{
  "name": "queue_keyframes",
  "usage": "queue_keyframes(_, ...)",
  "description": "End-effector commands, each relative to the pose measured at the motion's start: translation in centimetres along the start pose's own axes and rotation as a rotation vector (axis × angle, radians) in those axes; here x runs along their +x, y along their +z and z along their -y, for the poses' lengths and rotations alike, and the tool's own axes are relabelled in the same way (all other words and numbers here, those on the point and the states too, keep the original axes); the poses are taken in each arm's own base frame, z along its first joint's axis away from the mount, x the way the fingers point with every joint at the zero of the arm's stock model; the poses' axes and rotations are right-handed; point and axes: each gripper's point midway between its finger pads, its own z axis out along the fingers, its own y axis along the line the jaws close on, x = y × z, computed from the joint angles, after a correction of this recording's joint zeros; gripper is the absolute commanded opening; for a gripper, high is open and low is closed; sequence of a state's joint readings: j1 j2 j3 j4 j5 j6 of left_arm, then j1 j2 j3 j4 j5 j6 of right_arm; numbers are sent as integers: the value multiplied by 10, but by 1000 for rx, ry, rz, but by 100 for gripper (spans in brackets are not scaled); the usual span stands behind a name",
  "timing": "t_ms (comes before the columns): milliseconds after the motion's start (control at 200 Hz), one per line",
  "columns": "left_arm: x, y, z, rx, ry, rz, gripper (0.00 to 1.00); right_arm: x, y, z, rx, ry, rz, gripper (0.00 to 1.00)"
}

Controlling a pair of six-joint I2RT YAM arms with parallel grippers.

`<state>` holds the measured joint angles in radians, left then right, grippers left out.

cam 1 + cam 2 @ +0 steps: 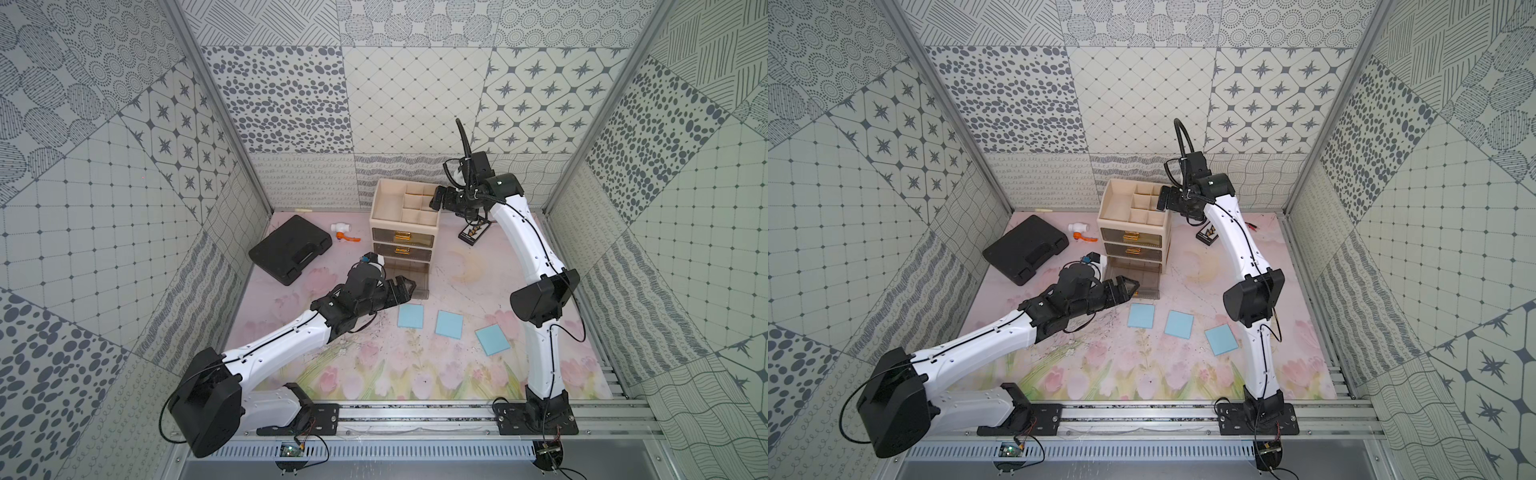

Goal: Please put the sticky notes in the drawer by color
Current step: Open the drawer in the storage box, then pick up the sticky notes from the center of the board.

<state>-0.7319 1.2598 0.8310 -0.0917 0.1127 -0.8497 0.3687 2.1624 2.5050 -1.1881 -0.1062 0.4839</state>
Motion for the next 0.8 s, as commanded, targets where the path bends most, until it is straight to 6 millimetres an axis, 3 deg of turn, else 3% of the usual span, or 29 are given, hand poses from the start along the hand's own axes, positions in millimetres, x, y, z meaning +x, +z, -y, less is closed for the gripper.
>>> queue_keyframes(0,65,-32,-86,-445,299,-424,93,-19,-34,-4,-14,-50,121,99)
queue_keyframes(205,89,-12,-89,-573,440,-583,97,-13,-75,13,-55,-3,223,99)
queue_keyframes(405,104,15,-84,-625,512,-633,98,22,-107,50,-8,27,268,99)
queue_keyframes(595,101,34,-84,-644,536,-627,100,56,-119,72,23,16,255,99)
queue_keyframes(795,100,50,-76,-635,538,-638,100,72,-118,88,46,24,236,99)
